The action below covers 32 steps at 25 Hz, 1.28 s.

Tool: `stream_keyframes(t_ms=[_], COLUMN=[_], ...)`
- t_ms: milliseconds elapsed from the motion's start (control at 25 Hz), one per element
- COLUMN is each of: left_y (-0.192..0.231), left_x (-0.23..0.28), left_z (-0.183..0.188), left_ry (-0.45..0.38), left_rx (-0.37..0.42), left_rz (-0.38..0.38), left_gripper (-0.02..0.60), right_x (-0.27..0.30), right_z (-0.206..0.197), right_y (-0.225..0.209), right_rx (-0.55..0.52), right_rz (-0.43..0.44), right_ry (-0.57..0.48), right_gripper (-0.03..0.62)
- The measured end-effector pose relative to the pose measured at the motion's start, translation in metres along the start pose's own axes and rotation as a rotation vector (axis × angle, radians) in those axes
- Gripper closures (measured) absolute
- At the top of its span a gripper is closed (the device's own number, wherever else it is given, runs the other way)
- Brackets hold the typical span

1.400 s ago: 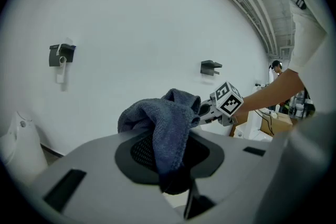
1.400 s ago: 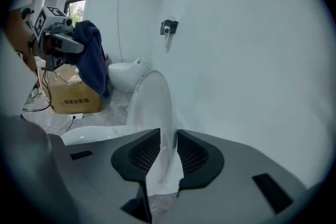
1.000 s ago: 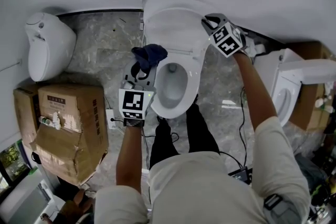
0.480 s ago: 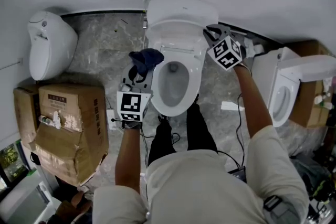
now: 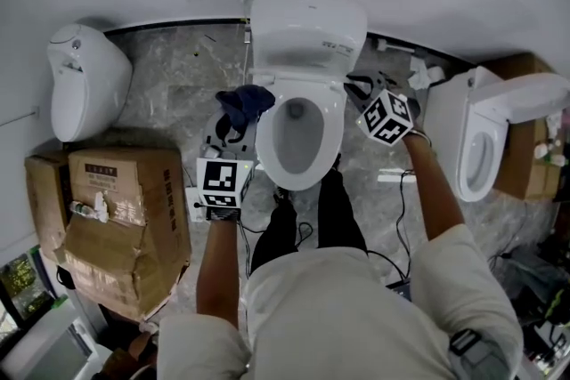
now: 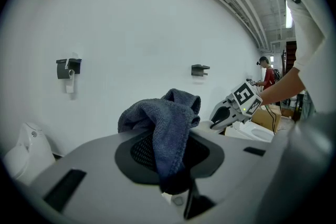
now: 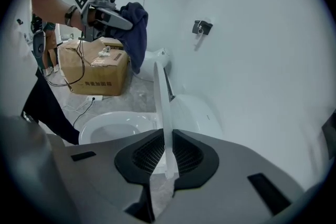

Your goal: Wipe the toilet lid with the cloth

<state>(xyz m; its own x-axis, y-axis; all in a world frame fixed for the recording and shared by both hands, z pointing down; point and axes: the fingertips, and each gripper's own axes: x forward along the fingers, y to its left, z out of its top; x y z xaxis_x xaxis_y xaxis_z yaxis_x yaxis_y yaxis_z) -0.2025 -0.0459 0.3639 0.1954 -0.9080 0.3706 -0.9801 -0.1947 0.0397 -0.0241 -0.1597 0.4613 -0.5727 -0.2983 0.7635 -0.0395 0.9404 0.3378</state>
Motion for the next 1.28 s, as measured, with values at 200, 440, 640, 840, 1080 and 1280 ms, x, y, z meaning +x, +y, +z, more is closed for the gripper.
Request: stream_keyframes(t_ms=[200,440,640,840,1080,1280], left_y=[-0.003,-0.003,-0.007,-0.017,-0.022,-0.031], left_x=[-0.02,-0.043,-0.057,-0.057,-0.057,-0.052], left_z=[-0.013,-0.028,-0.042,-0.062,-0.082,-0.111], left_ry=[0.002,0.016,0.033,0.042,0.041,0.103], left_rx=[0.007,0.012,0.016,0.003,-0.006,-0.018], left_rz=[-0.011,-0.021,-0.038,-0.059,-0.063,-0.097], left_gripper=[0.494,0.494,0.494,0.494,0.494,0.494], right_x=[-0.012,-0.014,-0.013,-0.015,-0.01,-0.005], right_z=[-0.008,-0.029,-0.035,-0.046,-0.055,-0.058], right_y=[0.059,0.136,0.167,0.196,0.232,0.252], right_rx=[-0.018,-0.071,-0.083,-0.069,-0.052,-0.018], right_rz=[0.095,0.203,0.234,0.32,0.359,0.373], right_ry=[0.004,0.063,0.088,0.089,0.088,0.074], right_gripper=[0.512,0.479,0.465,0.448,0.442,0.434])
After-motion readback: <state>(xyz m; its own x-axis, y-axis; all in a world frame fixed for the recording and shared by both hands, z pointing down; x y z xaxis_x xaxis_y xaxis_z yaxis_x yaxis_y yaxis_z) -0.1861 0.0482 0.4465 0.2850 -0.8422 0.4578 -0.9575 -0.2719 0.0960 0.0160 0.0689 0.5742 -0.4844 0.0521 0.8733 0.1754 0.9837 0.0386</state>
